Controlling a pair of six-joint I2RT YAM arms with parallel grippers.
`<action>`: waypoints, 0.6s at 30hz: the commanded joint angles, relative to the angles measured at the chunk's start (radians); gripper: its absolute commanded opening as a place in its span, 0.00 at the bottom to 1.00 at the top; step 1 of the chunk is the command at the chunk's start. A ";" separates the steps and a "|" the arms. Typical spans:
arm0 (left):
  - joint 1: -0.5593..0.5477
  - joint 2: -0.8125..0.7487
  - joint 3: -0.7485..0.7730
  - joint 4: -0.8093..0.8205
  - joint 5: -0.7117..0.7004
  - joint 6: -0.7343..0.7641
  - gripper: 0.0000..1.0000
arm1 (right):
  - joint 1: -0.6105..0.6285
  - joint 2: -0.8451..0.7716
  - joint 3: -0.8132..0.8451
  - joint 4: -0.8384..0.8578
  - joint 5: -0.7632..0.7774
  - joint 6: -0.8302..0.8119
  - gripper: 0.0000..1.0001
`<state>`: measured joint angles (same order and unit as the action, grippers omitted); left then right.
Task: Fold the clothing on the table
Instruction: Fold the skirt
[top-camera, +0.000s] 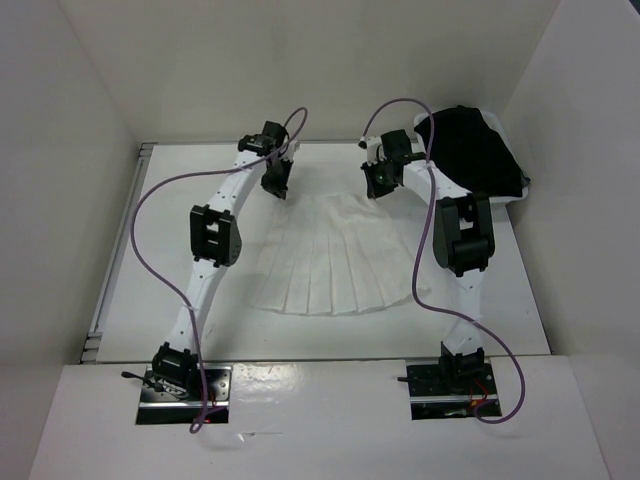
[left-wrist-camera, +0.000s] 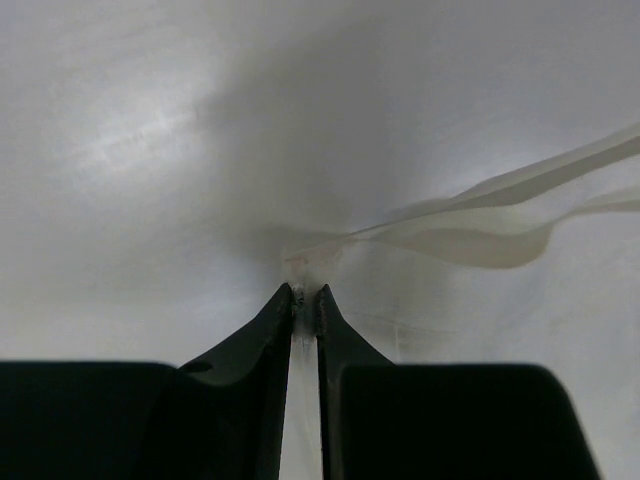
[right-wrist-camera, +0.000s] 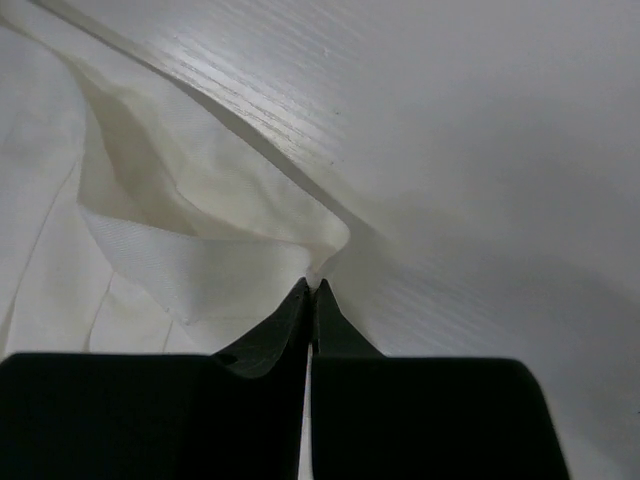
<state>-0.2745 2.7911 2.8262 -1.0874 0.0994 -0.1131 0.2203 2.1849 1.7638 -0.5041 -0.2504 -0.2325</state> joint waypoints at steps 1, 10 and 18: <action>-0.019 -0.181 -0.205 0.015 -0.093 -0.082 0.01 | 0.008 -0.054 -0.026 0.061 -0.009 0.001 0.00; 0.006 -0.485 -0.819 0.290 -0.001 -0.045 0.01 | 0.008 -0.073 -0.049 0.081 -0.009 0.001 0.00; 0.018 -0.706 -1.123 0.515 0.091 0.062 0.01 | 0.008 -0.102 -0.058 0.090 0.046 0.001 0.00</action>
<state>-0.2577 2.2055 1.7584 -0.6796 0.1413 -0.1188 0.2203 2.1750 1.7123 -0.4656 -0.2451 -0.2291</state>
